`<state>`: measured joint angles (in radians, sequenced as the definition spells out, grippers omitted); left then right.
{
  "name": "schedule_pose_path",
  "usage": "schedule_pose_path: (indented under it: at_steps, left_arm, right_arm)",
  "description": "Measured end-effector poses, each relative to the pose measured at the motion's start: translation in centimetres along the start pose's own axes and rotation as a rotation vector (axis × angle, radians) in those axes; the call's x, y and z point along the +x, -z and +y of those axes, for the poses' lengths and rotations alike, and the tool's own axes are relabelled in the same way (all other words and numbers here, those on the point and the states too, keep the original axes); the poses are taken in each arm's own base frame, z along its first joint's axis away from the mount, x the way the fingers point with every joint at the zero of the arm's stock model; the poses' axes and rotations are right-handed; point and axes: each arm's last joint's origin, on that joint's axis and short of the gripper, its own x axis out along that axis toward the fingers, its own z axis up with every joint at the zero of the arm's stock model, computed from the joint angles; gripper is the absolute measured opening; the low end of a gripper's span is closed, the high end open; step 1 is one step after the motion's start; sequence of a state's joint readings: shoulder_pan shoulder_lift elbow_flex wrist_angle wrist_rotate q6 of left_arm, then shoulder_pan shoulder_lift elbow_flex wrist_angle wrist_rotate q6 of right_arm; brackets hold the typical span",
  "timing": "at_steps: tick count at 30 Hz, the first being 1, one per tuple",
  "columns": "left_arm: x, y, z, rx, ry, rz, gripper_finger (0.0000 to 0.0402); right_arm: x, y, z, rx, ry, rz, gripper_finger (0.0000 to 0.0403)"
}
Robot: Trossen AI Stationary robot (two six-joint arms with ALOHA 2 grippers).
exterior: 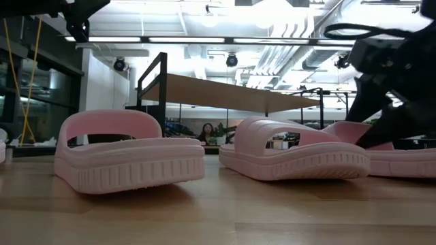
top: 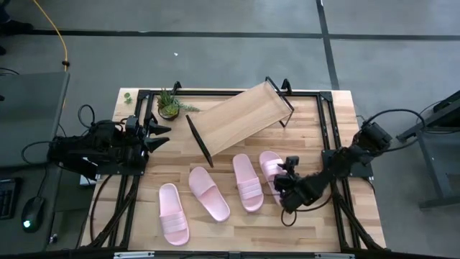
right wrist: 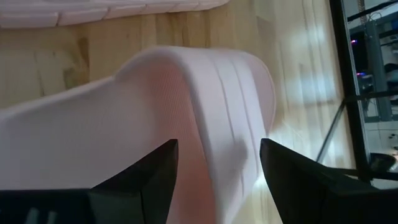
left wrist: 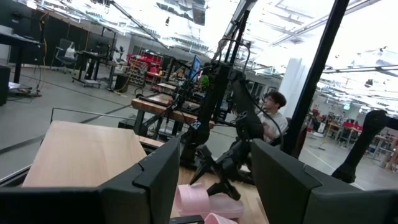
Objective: Pick and place slides into the shelf
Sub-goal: Put the right pink slide on the shelf
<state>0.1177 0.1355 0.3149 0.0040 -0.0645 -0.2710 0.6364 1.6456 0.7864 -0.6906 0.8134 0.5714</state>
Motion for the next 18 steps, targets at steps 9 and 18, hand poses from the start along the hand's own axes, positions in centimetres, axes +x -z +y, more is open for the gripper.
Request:
schedule_pose_path:
  at_steps: [9,18]
  left_arm:
    - [0.0,0.0,0.0,0.000,0.000,0.000,0.0184]
    - [0.0,0.0,0.0,0.000,0.000,0.000,0.0184]
  right_arm:
    - [1.3,-0.1,-0.4,0.047,-0.001,-0.004,0.0220]
    - [1.3,-0.1,-0.4,0.076,0.003,-0.009,0.0195]
